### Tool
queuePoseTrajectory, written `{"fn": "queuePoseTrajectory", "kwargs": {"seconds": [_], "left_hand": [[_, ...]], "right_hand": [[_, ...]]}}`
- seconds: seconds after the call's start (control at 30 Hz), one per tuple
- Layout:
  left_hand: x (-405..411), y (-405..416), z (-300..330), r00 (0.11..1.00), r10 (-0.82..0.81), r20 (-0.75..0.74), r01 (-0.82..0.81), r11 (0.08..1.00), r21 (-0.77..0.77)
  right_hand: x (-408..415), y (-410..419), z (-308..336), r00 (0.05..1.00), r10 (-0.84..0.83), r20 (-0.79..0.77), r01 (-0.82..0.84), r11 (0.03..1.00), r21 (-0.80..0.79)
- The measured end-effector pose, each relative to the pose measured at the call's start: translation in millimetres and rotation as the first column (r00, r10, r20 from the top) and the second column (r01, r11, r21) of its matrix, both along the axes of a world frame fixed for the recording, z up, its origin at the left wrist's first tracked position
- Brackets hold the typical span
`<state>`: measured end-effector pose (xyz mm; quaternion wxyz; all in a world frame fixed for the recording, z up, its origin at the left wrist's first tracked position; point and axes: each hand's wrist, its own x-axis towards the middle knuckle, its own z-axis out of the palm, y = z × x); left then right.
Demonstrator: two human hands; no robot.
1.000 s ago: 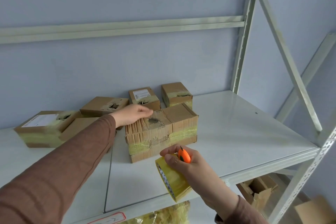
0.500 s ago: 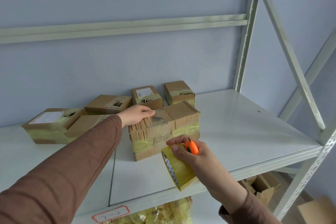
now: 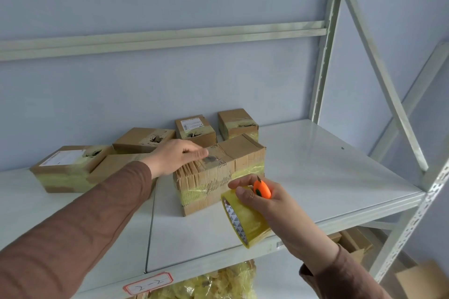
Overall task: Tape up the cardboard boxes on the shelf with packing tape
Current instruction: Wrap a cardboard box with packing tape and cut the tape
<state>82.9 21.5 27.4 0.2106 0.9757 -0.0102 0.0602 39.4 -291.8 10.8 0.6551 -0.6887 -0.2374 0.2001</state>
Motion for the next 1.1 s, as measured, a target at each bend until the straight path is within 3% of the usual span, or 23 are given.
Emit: {"fn": "queuePoseTrajectory", "kwargs": {"seconds": [0.13, 0.3, 0.47, 0.5, 0.57, 0.6, 0.77, 0.87, 0.93, 1.0, 1.1], "left_hand": [[-12, -3, -9, 0.971, -0.118, -0.208, 0.166, 0.958, 0.234], [-10, -13, -13, 0.964, -0.04, -0.263, 0.106, 0.965, 0.24], [-14, -14, -5, 0.952, -0.067, -0.3, 0.051, 0.997, -0.058], [-14, -12, 0, 0.944, -0.089, -0.317, 0.023, 0.978, -0.206], [-12, -9, 9, 0.918, -0.119, -0.378, -0.1, 0.853, -0.512], [-11, -8, 11, 0.909, -0.114, -0.401, -0.151, 0.807, -0.571], [-5, -5, -4, 0.889, 0.041, -0.456, -0.3, 0.803, -0.515], [-8, -3, -5, 0.952, 0.045, -0.302, -0.196, 0.849, -0.491], [-9, -7, -7, 0.996, 0.049, -0.075, -0.064, 0.975, -0.211], [-9, -16, -10, 0.998, -0.043, 0.054, 0.041, 0.998, 0.041], [-8, -16, -20, 0.991, -0.09, -0.101, 0.094, 0.995, 0.039]], "right_hand": [[1, -1, -2, 1.0, 0.004, -0.009, -0.004, 1.0, -0.013], [2, 1, -6, 1.0, 0.003, -0.01, -0.003, 0.999, -0.039], [2, 1, 0, 1.0, 0.015, -0.005, -0.015, 1.0, -0.009], [4, 0, 5, 1.0, 0.013, 0.008, -0.013, 1.0, 0.005], [11, 1, 16, 1.0, -0.001, 0.029, 0.0, 0.999, 0.034], [16, 3, 21, 1.0, -0.001, 0.028, 0.0, 0.999, 0.051], [35, 23, 29, 0.997, 0.069, -0.046, -0.066, 0.996, 0.067], [43, 34, 24, 0.997, 0.071, -0.03, -0.071, 0.997, 0.01], [48, 38, 20, 0.998, 0.046, -0.03, -0.046, 0.999, 0.023], [53, 43, 16, 0.999, -0.005, 0.051, 0.006, 1.0, -0.014], [56, 46, 4, 0.986, -0.024, 0.165, 0.034, 0.998, -0.056]]}}
